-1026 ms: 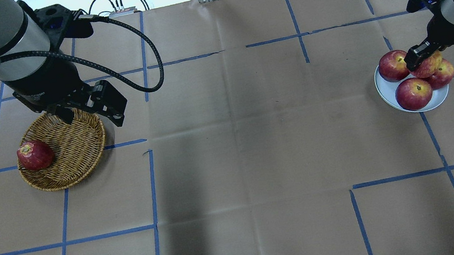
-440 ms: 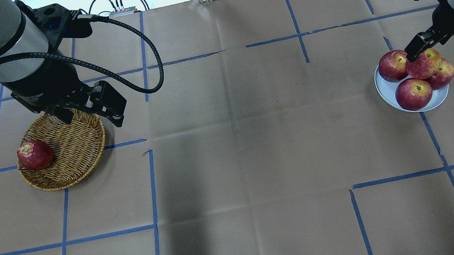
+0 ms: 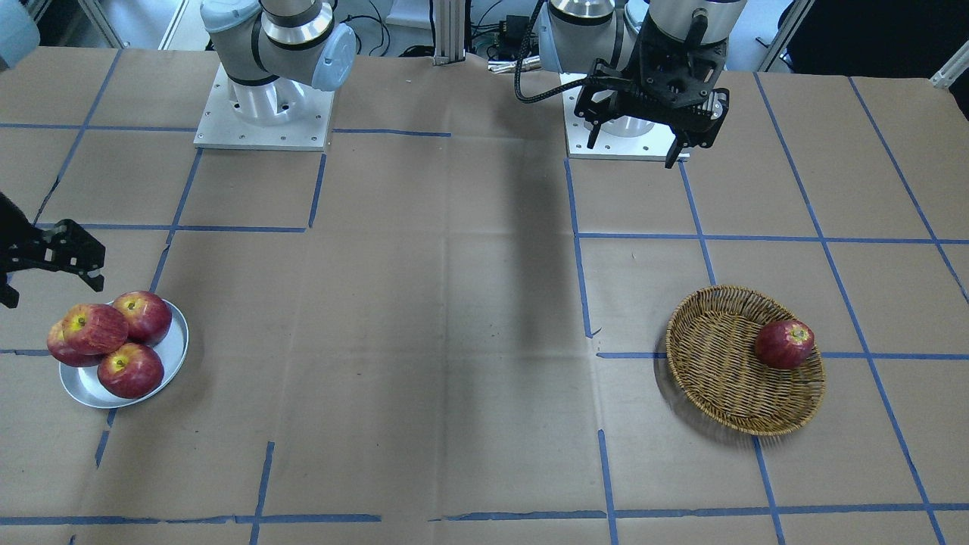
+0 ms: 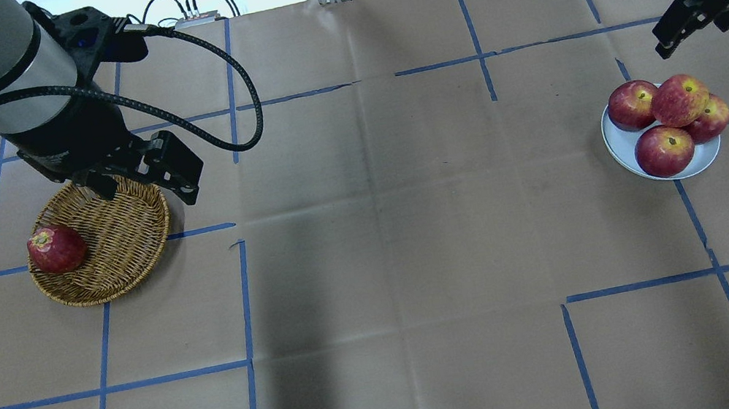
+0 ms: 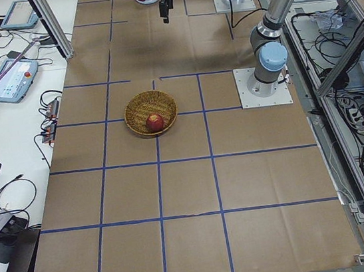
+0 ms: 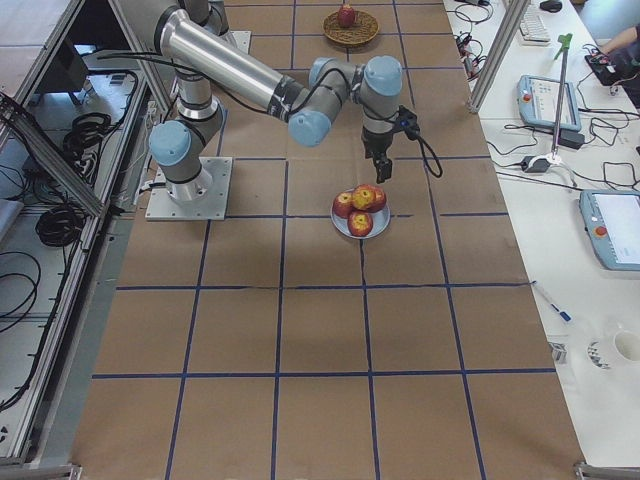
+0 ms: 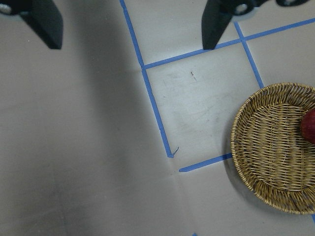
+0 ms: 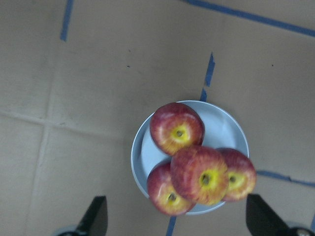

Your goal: Transfer apple from basket to plate

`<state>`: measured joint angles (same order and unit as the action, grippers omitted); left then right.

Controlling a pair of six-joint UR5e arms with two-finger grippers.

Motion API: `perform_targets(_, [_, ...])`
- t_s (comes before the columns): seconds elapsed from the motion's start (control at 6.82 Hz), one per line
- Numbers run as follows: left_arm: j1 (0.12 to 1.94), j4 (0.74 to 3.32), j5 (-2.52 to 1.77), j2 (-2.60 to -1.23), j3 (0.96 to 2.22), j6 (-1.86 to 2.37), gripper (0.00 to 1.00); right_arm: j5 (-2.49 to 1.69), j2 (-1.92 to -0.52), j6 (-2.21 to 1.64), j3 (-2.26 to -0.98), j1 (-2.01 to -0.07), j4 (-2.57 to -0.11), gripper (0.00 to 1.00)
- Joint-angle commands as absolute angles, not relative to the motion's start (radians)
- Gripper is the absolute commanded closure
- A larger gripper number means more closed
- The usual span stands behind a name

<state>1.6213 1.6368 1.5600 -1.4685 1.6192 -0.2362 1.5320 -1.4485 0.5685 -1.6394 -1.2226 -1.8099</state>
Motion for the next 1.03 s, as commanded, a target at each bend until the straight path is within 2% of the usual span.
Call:
perform_targets(0.0, [1.620,1.637,1.560,-1.470,1.620,-0.236,0.01,1.534,-1.578,0.294,-1.586,-1.365,-1.582,0.00])
perform_targets(0.15, [1.620,1.637,1.560,-1.470,1.620,-0.236,0.01,1.535,-1.633,0.168,-1.588,-1.456,-1.524,0.00])
perform_targets(0.44, [1.620,1.637,1.560,-1.470,1.620,-0.236,0.01,1.536,-1.649,-0.036,-1.586,-1.595,-1.508,0.00])
perform_targets(0.88, [1.620,1.637,1.559,-1.470,1.620,-0.236,0.01,1.578,-1.619,0.019,-1.592,-1.608,-1.535,0.00])
